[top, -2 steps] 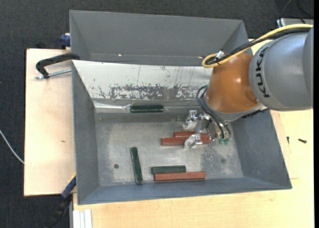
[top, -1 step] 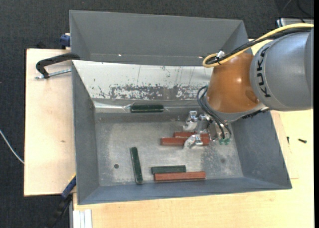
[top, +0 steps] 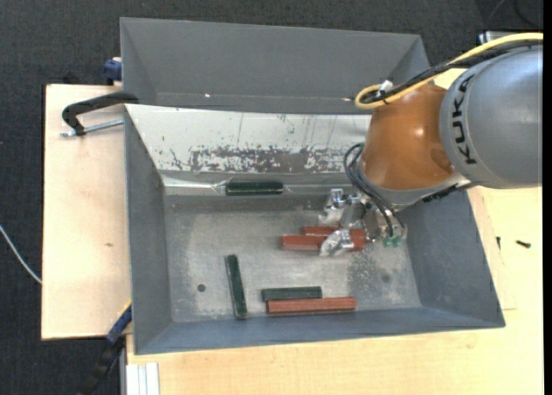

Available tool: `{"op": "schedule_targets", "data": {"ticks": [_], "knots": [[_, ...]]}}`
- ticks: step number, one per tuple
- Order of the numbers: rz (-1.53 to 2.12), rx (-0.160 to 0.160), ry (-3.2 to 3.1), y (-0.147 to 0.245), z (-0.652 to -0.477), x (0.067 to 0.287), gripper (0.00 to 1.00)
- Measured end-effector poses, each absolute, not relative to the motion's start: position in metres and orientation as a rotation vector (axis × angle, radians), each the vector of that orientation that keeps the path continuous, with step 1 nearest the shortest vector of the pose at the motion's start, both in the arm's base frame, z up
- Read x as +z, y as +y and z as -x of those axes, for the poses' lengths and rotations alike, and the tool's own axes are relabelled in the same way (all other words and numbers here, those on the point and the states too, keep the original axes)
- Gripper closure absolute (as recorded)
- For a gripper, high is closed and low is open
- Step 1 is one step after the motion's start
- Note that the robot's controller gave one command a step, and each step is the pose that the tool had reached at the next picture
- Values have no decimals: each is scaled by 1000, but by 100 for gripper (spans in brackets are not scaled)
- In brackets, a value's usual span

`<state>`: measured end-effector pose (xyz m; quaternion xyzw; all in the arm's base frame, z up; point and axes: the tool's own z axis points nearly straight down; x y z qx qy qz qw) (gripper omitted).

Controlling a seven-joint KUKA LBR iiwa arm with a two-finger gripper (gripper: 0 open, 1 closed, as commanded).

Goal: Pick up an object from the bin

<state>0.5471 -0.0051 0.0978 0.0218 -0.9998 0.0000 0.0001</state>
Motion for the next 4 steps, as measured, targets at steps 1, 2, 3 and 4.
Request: {"op": "schedule_targets", "data": {"ticks": [1, 2, 3, 4], "knots": [[-70, -1, -3150, -5, -550, 111, 100], [-69, -1, -3150, -5, -550, 118, 100], [-69, -1, -3144, -5, -549, 124, 100], [-69, -1, -3140, -4, -548, 142, 100]]}}
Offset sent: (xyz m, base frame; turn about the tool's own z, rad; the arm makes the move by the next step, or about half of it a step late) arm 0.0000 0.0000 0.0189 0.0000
